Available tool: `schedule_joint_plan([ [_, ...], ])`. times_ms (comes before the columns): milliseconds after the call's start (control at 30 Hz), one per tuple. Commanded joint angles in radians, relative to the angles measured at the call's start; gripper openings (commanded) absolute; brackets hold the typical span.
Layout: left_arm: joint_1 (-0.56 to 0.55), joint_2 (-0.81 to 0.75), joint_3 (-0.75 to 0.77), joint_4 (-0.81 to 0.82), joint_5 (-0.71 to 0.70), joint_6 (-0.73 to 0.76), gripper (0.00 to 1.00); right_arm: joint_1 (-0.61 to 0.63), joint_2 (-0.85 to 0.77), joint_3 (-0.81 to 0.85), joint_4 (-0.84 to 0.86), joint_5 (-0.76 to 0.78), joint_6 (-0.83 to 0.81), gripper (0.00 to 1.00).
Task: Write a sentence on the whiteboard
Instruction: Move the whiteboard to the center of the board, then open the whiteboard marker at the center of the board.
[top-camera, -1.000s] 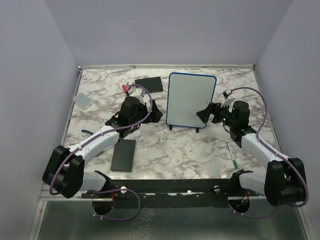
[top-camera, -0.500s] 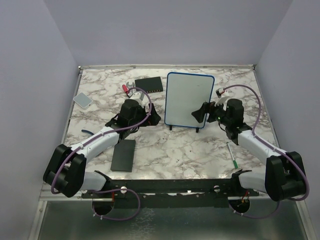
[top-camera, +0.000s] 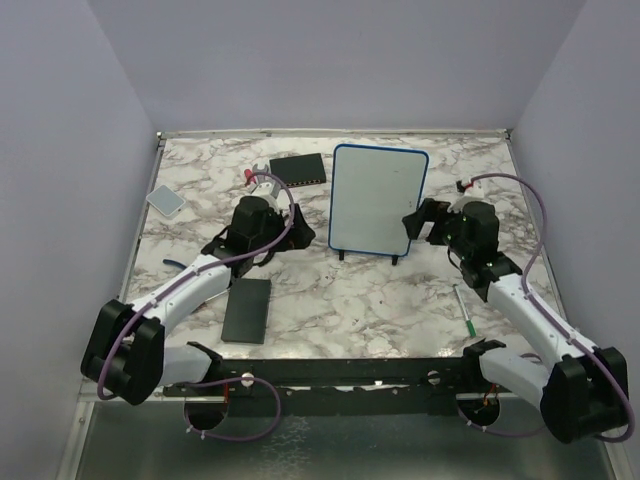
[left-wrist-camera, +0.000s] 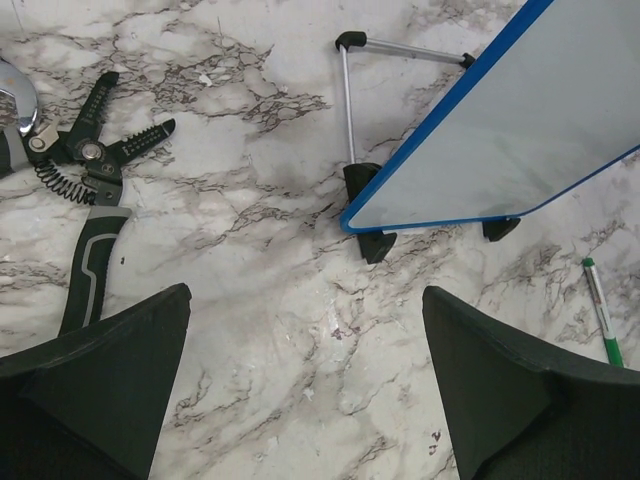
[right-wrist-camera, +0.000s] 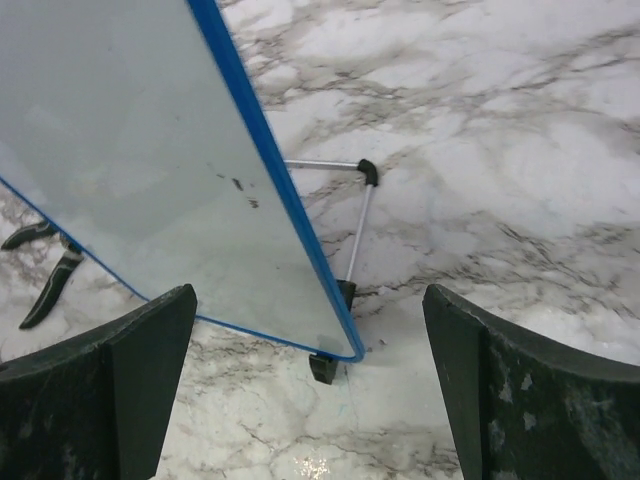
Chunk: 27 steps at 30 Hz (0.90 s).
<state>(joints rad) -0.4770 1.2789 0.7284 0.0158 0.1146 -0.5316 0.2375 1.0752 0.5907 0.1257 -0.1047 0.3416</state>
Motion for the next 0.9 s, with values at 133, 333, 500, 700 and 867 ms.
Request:
schedule_joint_plan([
  [133, 0.045, -0.067, 0.141, -0.221, 0.091, 0.100, 0.99, 0.002, -0.028, 0.182, -0.612, 0.381, 0.226, 1.00],
  [333, 0.095, -0.069, 0.318, -0.427, 0.058, 0.291, 0.99, -0.046, 0.067, 0.249, -0.871, 0.387, 0.311, 0.96],
  [500, 0.094, -0.107, 0.282, -0.412, -0.033, 0.324, 0.99, -0.196, 0.097, 0.208, -0.902, 0.246, 0.336, 0.84],
  [700, 0.093, -0.135, 0.199, -0.369, -0.051, 0.343, 0.99, -0.231, 0.187, 0.204, -0.932, 0.230, 0.310, 0.80],
  [867, 0.092, -0.142, 0.162, -0.344, -0.071, 0.340, 0.99, -0.231, 0.260, 0.202, -0.955, 0.205, 0.309, 0.75],
])
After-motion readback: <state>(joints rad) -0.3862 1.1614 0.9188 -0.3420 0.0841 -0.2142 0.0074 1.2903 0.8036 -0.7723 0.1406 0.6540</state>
